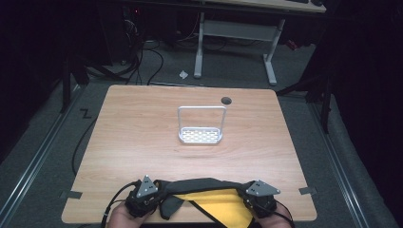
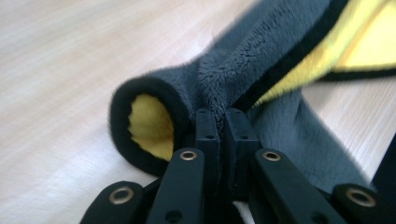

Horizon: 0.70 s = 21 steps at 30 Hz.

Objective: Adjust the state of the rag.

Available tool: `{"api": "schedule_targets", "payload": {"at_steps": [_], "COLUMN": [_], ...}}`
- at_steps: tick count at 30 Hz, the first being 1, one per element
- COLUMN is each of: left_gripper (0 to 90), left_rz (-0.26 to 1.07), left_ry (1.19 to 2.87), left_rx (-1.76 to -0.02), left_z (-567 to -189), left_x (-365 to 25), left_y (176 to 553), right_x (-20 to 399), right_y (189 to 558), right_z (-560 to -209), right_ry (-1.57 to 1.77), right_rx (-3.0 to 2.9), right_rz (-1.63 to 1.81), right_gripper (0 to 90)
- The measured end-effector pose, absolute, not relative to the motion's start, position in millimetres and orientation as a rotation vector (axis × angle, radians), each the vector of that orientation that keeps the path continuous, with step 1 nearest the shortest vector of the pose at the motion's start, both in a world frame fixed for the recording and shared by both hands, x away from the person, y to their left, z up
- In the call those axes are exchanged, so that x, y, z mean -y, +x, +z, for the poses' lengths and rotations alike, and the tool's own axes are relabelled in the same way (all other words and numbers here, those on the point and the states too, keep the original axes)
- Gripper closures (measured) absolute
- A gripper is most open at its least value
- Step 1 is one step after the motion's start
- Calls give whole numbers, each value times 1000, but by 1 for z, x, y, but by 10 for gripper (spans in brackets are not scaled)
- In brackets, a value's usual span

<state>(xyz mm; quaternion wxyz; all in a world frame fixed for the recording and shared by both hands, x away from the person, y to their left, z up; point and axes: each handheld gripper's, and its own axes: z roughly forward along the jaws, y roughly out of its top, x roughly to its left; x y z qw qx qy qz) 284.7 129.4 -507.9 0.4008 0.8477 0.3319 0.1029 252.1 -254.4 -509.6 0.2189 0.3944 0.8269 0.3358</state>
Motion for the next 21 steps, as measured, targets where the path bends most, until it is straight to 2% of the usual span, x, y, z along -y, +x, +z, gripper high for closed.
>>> {"api": "schedule_targets", "payload": {"at_steps": [6, 12, 15, 17, 19, 21], "left_gripper": [845, 830, 813, 755, 612, 542], "left_rz": [349, 330, 288, 286, 294, 324], "left_ry": [2092, 2131, 2143, 2109, 2074, 2033], "left_rx": [-850, -961, -1010, -1018, -1020, -1009], "left_z": [-481, -505, -522, -523, -518, -509], "left_x": [-128, -116, -113, -113, -115, -120], "left_y": [332, 391, 407, 410, 410, 405], "right_x": [260, 257, 254, 254, 255, 258], "right_y": [288, 348, 371, 379, 383, 383], "right_z": [-487, -499, -512, -517, -516, -509], "right_ry": [1107, 1190, 1222, 1247, 1268, 1269], "right_rx": [-2196, -2208, -2240, -2239, -2230, -2208], "right_rz": [960, 884, 801, 788, 808, 826], "right_gripper": [849, 842, 795, 737, 669, 610]}}
